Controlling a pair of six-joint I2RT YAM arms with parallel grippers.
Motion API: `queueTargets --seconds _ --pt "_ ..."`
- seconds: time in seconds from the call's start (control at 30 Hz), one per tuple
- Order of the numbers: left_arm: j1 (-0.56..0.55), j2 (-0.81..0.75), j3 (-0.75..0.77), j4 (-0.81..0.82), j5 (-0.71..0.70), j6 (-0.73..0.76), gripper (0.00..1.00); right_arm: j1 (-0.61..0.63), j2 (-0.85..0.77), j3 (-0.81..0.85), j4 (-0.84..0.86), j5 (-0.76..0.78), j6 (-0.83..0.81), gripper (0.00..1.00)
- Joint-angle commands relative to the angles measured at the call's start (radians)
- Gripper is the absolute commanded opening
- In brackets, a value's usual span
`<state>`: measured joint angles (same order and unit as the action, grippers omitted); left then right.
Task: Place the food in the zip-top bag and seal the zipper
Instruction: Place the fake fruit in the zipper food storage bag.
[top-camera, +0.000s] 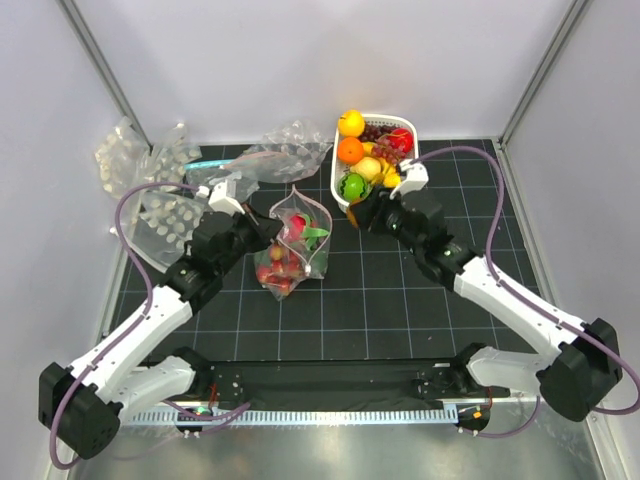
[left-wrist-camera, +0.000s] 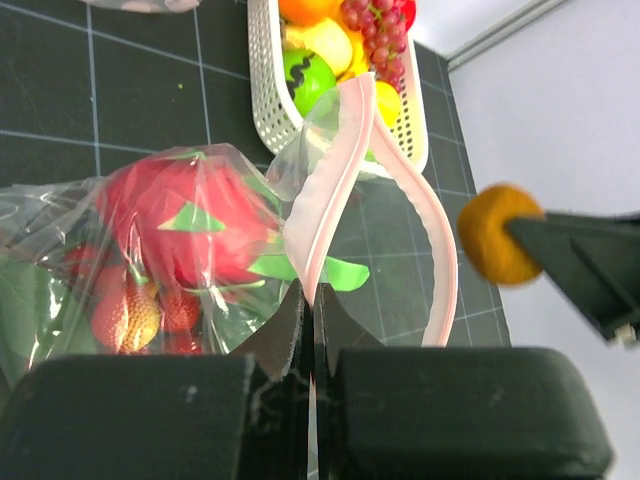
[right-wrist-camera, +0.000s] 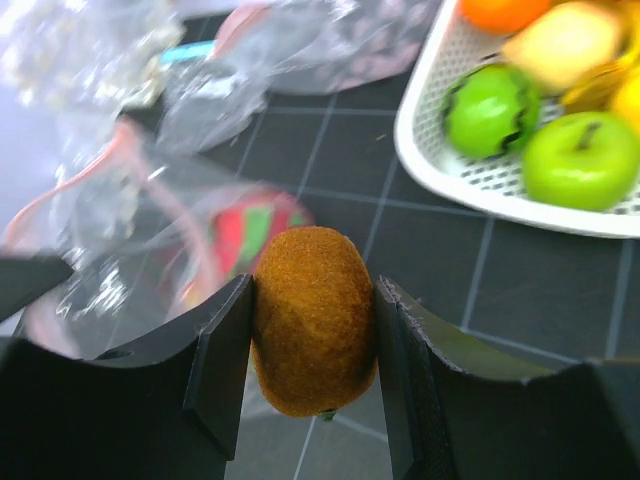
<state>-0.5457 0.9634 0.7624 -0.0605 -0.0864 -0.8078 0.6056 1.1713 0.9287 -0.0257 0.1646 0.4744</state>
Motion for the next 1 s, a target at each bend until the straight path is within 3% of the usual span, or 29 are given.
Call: queueTargets --seconds 0.0,0.4,0.87,0.93,0.97 --pt "-0.007 0.023 0.038 0.047 0.051 0.007 0.0 0.065 -0.071 -0.037 0.119 -0.036 -0.063 0.29" --pt "-0.019 0.057 0.054 0.056 0.117 0.012 0.0 0.14 -0.185 -0.142 0.299 -0.135 -0.146 0.26" --pt "-0.048 0.061 0.054 0.111 0.188 0.045 0.0 0.269 -0.056 -0.068 0.261 -0.136 -0.249 0.26" --pt "-0.051 0.064 0.054 0.114 0.189 0.05 0.0 0.299 -0.01 -0.044 0.234 -0.113 -0.267 0.3" --pt "-0.054 0.064 0.055 0.114 0.191 0.052 0.0 0.312 0.004 -0.021 0.207 -0.091 -0.279 0.39"
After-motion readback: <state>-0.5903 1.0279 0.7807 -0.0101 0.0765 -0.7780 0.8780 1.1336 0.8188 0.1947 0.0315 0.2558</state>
